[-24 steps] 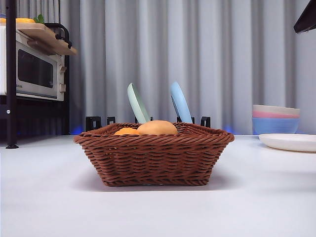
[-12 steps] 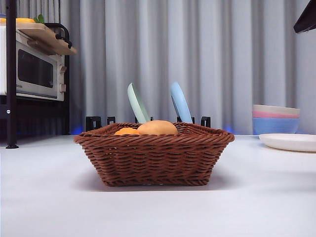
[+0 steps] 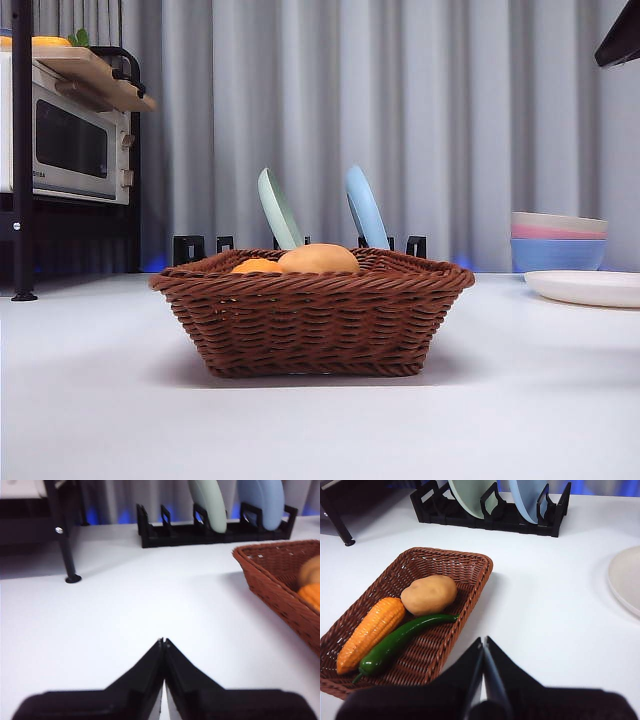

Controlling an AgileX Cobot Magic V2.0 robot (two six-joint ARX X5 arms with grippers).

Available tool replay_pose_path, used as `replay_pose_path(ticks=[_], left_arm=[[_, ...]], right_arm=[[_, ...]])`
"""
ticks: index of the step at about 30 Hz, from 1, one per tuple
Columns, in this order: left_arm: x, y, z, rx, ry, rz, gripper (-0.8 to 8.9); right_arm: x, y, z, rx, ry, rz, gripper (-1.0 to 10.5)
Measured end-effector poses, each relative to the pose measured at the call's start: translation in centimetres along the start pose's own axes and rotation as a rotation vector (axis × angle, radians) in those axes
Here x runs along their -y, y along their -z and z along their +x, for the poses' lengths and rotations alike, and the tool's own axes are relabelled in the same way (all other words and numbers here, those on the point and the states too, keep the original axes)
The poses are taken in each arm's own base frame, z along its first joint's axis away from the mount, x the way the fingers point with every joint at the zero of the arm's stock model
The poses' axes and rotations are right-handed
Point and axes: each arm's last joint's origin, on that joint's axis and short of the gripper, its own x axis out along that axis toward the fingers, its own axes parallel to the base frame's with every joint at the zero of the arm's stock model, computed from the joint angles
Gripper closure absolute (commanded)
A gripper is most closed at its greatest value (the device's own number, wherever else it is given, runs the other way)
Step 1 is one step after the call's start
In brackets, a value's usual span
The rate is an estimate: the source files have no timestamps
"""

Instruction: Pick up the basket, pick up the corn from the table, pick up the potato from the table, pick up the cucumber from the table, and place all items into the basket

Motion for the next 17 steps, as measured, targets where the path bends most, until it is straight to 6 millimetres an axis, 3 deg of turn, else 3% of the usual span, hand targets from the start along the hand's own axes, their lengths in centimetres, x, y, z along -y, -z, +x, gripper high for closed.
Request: replay_pose_path(ticks=[17], left_arm=[[-0.2, 0.55, 0.22, -0.004, -0.021, -0.005, 8.17]], right_arm=[[0.0, 0.0, 0.0, 0.0, 0.0, 0.0, 9.5]])
